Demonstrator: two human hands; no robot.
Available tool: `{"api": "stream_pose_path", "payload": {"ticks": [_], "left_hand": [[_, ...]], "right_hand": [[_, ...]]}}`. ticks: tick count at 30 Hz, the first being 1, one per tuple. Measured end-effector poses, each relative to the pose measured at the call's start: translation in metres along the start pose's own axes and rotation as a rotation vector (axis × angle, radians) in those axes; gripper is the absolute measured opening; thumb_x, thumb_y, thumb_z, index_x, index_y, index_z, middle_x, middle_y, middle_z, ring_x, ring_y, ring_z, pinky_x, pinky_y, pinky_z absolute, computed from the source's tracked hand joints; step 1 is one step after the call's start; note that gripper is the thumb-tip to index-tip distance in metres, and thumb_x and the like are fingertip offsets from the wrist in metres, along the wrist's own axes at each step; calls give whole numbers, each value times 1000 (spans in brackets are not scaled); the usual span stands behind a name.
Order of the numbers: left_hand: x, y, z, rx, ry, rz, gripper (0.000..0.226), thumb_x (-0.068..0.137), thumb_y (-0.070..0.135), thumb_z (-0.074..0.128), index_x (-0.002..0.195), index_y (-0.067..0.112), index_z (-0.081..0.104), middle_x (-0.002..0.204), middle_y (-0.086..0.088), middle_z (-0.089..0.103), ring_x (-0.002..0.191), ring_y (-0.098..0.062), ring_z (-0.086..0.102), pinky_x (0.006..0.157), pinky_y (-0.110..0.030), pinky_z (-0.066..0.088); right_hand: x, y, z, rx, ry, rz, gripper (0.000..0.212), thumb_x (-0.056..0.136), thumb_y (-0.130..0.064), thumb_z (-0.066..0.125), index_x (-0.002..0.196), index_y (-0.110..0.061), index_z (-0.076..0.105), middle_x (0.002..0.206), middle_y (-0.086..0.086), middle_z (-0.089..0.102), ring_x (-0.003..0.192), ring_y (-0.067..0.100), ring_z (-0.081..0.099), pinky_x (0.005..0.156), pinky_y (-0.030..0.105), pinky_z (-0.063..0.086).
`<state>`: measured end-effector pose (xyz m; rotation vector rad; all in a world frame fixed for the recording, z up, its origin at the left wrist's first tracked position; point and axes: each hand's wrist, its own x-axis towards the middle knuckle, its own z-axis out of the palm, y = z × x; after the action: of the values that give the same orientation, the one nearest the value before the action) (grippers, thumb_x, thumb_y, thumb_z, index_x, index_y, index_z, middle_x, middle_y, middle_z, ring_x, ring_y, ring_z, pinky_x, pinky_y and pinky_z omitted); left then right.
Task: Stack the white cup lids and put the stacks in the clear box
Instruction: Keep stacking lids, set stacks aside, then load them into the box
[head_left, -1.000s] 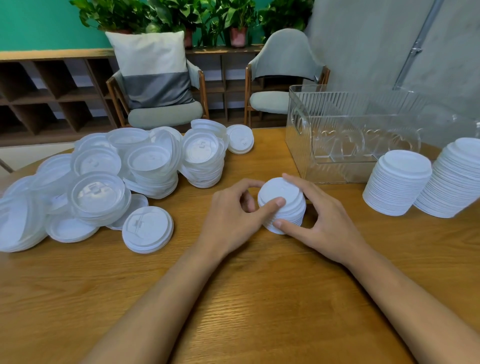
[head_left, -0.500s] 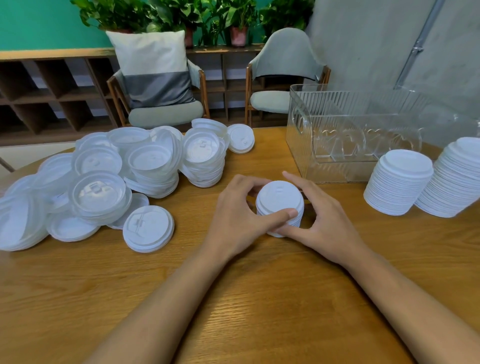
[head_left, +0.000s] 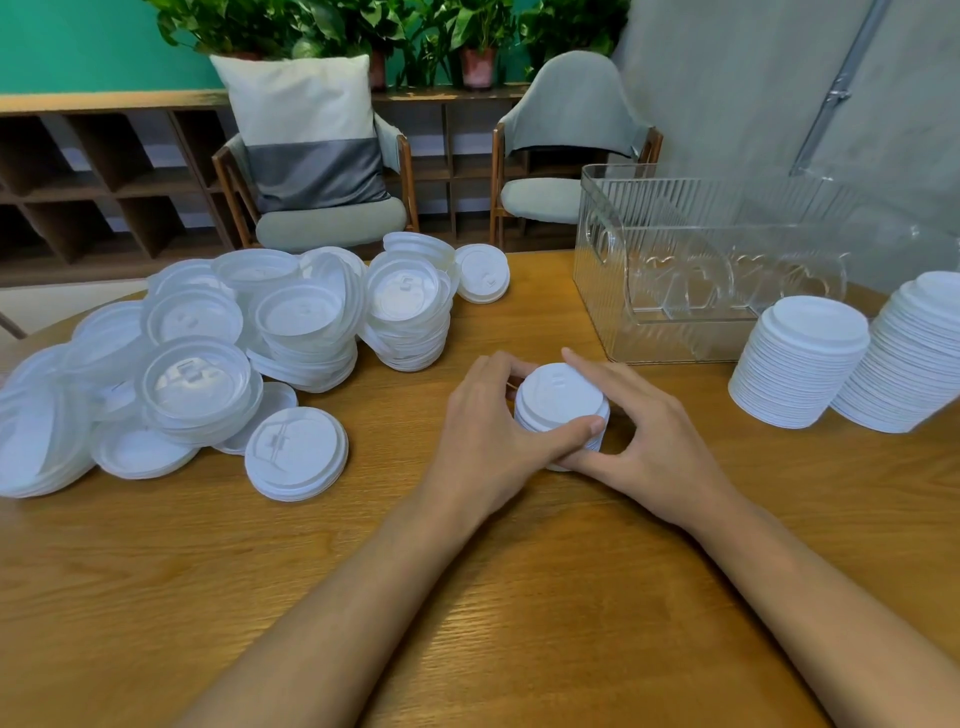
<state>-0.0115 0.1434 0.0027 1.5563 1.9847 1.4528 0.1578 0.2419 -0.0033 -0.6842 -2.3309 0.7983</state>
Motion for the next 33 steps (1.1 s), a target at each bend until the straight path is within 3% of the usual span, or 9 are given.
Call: {"api": "stream_pose_path", "payload": {"ticks": [4, 8, 13, 17, 20, 23, 27, 30, 33], "left_hand": [[-1, 0, 1, -19, -32, -10, 58, 69, 57, 91, 108, 30, 58, 111, 14, 64, 102, 2, 58, 78, -10, 43], [0, -5, -2, -47, -76, 19, 51, 75, 65, 80, 110, 33, 60, 111, 16, 65, 106, 1, 60, 81, -15, 47], [11, -17, -12, -101, 26, 23, 43, 105, 58, 47, 117, 24, 72, 110, 13, 70, 107, -1, 63, 87, -9, 42], [27, -37, -7, 102, 25, 54, 28, 107, 28, 57, 131, 17, 68, 127, 9, 65, 110, -4, 60, 99, -19, 44], [45, -45, 0, 292, 0, 140, 37, 103, 11, 59, 140, 9, 62, 146, -1, 55, 128, -13, 54, 108, -13, 35], [71, -44, 9, 444, -28, 200, 48, 100, 6, 59, 148, 7, 53, 157, -8, 44, 139, -20, 50, 113, -28, 41], [125, -35, 23, 549, -51, 242, 52, 95, 2, 61, 147, 4, 52, 156, -15, 42, 131, -29, 55, 100, -35, 52], [163, -29, 28, 623, -19, 248, 41, 92, 4, 65, 133, -1, 59, 144, -18, 50, 121, -32, 57, 94, -40, 56], [191, -29, 33, 745, -6, 233, 35, 95, 12, 66, 128, 2, 60, 137, -15, 52, 122, -29, 53, 100, -38, 52]], "right_hand": [[0, 3, 0, 7, -3, 9, 98, 74, -43, 90, 159, -33, 41, 141, -19, 56, 133, -7, 47, 103, 4, 35], [-1, 0, 1, 7, 13, 12, 98, 71, -62, 80, 158, -34, 43, 138, -25, 55, 131, -9, 48, 102, 4, 35], [-1, 3, -4, -36, 104, 62, 95, 71, -63, 81, 156, -36, 46, 132, -25, 58, 126, -10, 49, 100, 5, 34], [1, 5, -6, -48, 158, 121, 93, 74, -55, 85, 156, -34, 46, 132, -20, 56, 118, -14, 45, 97, 7, 33], [3, 8, -9, -72, 206, 162, 92, 75, -47, 88, 156, -31, 47, 129, -15, 57, 117, -10, 43, 94, 11, 35], [4, 8, -9, -64, 225, 191, 92, 76, -45, 89, 156, -31, 47, 129, -14, 56, 117, -9, 42, 98, 19, 36], [5, 10, -7, -46, 225, 186, 91, 75, -45, 89, 155, -33, 47, 128, -16, 55, 116, -10, 42, 96, 17, 38], [5, 12, -7, -25, 217, 188, 91, 75, -45, 89, 155, -34, 46, 128, -18, 55, 116, -10, 42, 94, 13, 37], [6, 13, -6, -8, 212, 174, 91, 75, -48, 87, 155, -35, 46, 129, -21, 55, 116, -11, 47, 95, 10, 38]]}}
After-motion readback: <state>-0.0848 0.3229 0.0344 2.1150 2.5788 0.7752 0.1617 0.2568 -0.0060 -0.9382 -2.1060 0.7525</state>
